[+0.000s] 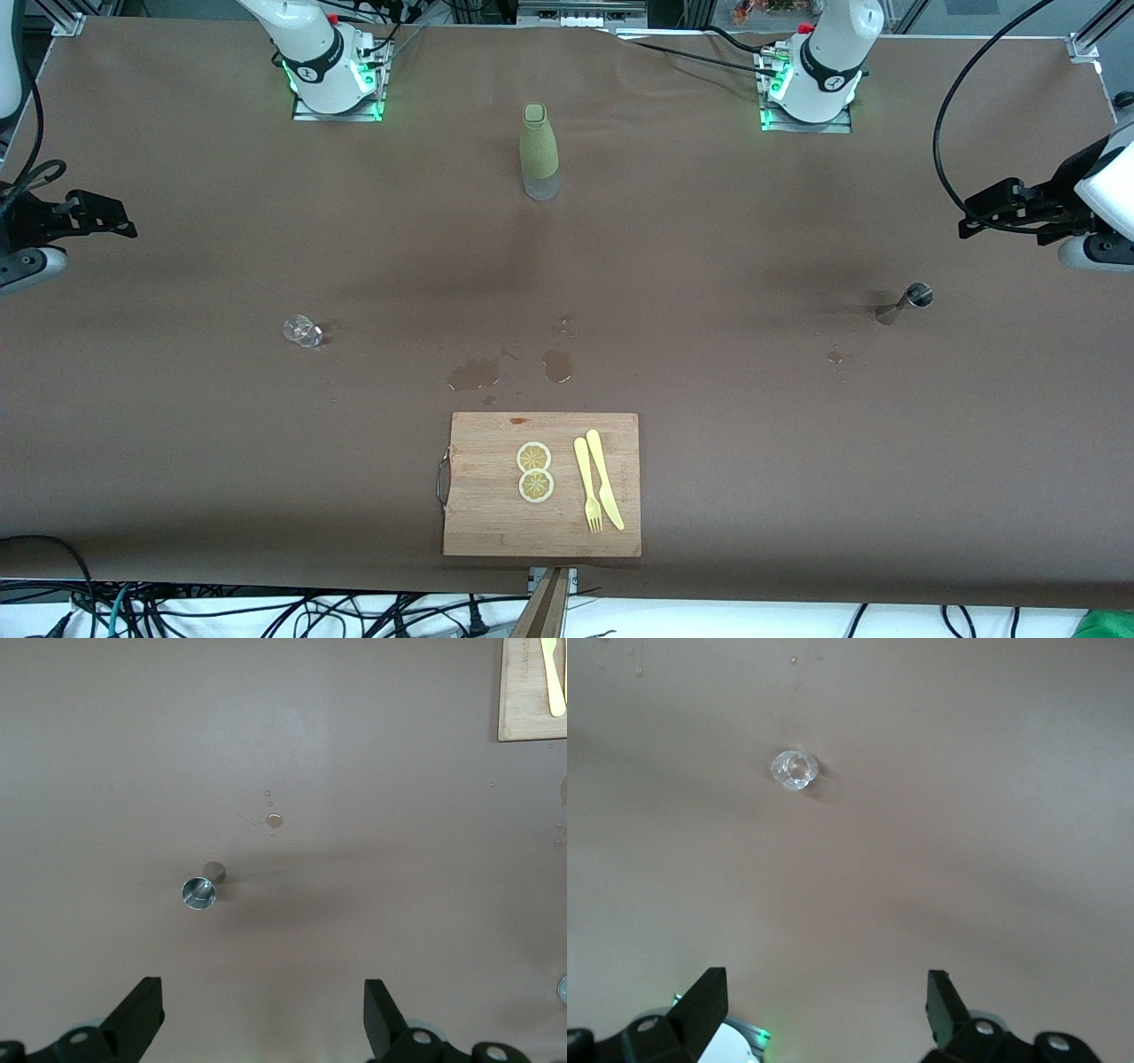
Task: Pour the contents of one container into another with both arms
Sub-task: 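Move the right gripper to the glass beaker while the left gripper reaches the jigger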
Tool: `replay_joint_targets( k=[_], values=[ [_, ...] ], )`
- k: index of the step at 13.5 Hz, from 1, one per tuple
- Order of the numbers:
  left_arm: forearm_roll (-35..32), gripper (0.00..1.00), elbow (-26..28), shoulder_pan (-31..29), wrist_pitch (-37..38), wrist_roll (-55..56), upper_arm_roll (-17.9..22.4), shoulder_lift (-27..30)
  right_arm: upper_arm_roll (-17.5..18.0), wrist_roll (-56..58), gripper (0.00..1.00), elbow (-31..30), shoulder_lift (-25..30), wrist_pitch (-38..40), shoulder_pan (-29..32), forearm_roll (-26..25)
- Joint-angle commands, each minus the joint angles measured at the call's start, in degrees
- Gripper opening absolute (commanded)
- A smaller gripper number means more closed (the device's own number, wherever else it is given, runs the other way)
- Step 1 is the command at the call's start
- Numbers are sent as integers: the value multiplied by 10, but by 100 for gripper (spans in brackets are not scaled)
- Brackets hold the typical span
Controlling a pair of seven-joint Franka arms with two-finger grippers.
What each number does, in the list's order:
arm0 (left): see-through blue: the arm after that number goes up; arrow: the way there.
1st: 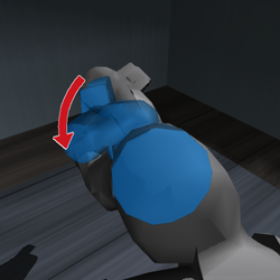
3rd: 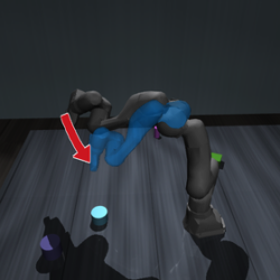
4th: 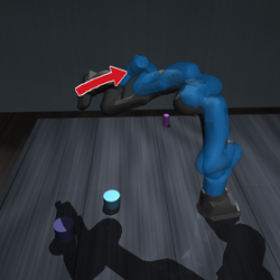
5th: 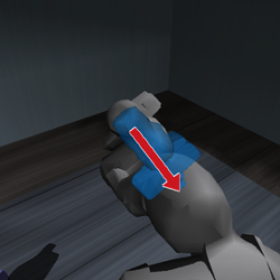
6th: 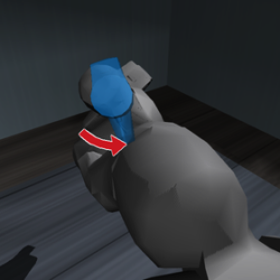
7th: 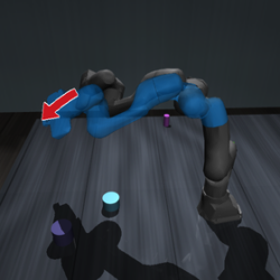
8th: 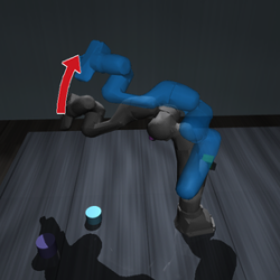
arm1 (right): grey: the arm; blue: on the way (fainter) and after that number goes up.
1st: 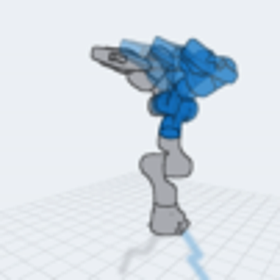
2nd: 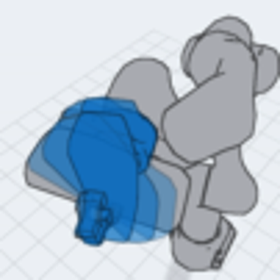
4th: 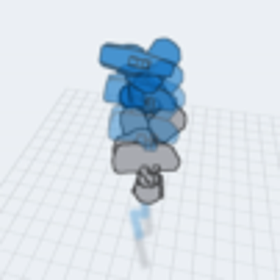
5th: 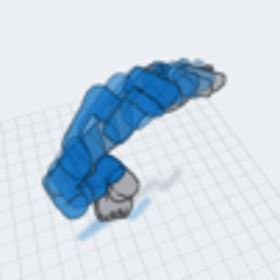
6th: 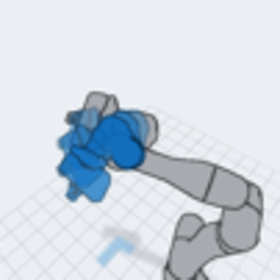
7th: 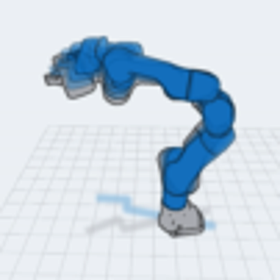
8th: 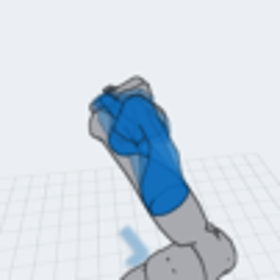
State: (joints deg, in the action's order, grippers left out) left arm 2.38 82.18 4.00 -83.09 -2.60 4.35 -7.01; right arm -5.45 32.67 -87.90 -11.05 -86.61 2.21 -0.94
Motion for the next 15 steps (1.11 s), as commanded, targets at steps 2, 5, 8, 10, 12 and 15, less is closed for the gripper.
replay_joint_targets(
  k=[2, 5, 8, 10, 12, 15],
  values=[
    [-19, 100, 11, 2, -7, 3, -1, 10, -1, 76, 100, -18, -1, -26, 4, 8],
    [-19, 100, 11, 2, -7, 4, -1, 9, -6, 139, 100, -30, -9, -56, 6, 14],
    [-19, 100, 11, 2, -7, 3, -1, 8, -23, 185, 100, -27, -33, -58, 12, 65],
    [-19, 100, 11, 2, -8, 3, -1, 8, -23, 215, 100, -26, -49, -69, 24, 81],
    [-19, 100, 11, 2, -8, 4, -1, 8, -22, 237, 100, -26, -63, -79, 25, 83],
    [-19, 100, 11, 1, -8, 4, -1, 8, -23, 261, 100, -26, -76, -80, 26, 114]
  ],
)
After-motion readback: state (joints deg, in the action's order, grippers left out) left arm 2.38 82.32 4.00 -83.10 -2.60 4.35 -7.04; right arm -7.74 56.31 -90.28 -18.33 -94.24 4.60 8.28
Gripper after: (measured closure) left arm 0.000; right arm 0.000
